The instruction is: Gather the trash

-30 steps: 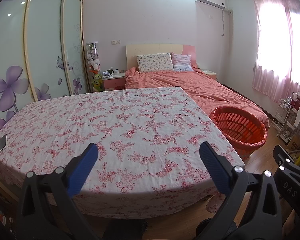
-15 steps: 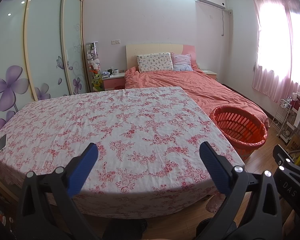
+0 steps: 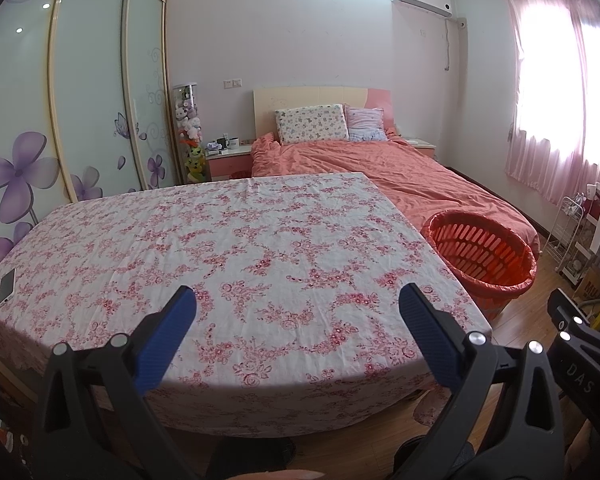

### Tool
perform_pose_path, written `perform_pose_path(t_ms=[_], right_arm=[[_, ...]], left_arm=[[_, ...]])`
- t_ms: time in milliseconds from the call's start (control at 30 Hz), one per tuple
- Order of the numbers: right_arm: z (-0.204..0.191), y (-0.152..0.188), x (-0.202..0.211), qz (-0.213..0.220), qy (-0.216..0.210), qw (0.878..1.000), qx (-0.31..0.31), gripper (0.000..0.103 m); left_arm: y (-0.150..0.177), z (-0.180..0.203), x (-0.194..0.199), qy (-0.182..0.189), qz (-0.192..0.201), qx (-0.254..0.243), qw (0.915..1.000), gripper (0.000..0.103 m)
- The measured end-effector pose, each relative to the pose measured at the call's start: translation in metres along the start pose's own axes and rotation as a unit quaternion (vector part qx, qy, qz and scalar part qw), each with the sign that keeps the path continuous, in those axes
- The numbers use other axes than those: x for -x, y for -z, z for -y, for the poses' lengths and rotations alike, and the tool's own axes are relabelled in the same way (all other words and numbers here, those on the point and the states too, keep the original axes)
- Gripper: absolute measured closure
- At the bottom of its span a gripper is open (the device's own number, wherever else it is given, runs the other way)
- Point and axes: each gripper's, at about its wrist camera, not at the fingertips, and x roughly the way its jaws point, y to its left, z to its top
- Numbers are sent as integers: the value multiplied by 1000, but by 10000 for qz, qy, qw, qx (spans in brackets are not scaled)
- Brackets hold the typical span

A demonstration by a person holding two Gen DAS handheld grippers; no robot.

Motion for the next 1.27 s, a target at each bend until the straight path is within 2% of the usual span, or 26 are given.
perform_pose_path(t_ms=[1267], right_arm=[[-1, -1, 0, -3, 3, 10000, 2, 2]], left_arm=[[-1, -2, -1, 15, -27, 2, 10000, 4]])
